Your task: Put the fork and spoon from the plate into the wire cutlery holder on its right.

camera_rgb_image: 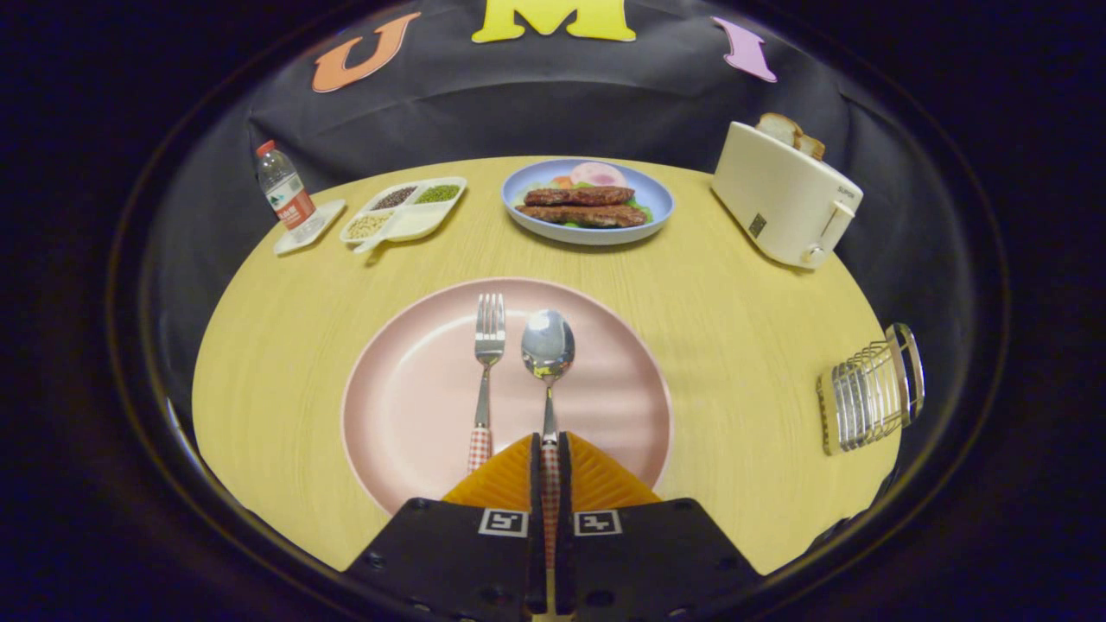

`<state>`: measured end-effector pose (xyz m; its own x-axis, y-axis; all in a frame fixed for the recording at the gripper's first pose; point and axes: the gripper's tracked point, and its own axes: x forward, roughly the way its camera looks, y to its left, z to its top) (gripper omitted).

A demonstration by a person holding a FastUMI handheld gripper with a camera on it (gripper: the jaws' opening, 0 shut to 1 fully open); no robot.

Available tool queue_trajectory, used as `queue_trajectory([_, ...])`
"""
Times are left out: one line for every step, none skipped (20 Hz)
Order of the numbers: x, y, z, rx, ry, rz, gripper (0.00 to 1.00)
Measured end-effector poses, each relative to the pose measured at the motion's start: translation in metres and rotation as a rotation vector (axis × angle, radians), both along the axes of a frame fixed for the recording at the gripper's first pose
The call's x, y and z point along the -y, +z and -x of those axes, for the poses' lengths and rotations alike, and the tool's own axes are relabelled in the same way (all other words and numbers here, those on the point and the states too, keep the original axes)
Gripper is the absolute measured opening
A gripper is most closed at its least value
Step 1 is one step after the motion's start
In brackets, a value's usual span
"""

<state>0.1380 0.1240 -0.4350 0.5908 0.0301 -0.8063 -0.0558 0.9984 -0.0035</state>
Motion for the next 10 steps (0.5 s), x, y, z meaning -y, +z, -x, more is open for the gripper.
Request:
queue_trajectory([0.000, 0.005, 0.002, 0.002, 0.008, -0.003, 0.05])
queue_trajectory([0.002, 0.009, 0.003, 0.008, 0.009, -0.003, 0.04])
queue_trajectory([0.003, 0.017, 0.005, 0.013, 0.011, -0.008, 0.05])
queue_trajectory([0.004, 0.024, 0.008, 0.017, 0.016, -0.018, 0.05])
queue_trajectory([0.007, 0.034, 0.009, 0.028, 0.017, -0.025, 0.05])
queue_trajectory([0.013, 0.044, 0.012, 0.036, 0.016, -0.028, 0.05])
queue_trajectory([0.018, 0.055, 0.014, 0.042, 0.017, -0.033, 0.04])
queue_trajectory([0.025, 0.066, 0.017, 0.047, 0.017, -0.037, 0.04])
queue_trajectory([0.033, 0.076, 0.019, 0.050, 0.017, -0.038, 0.05])
queue_trajectory([0.041, 0.086, 0.022, 0.055, 0.018, -0.040, 0.05])
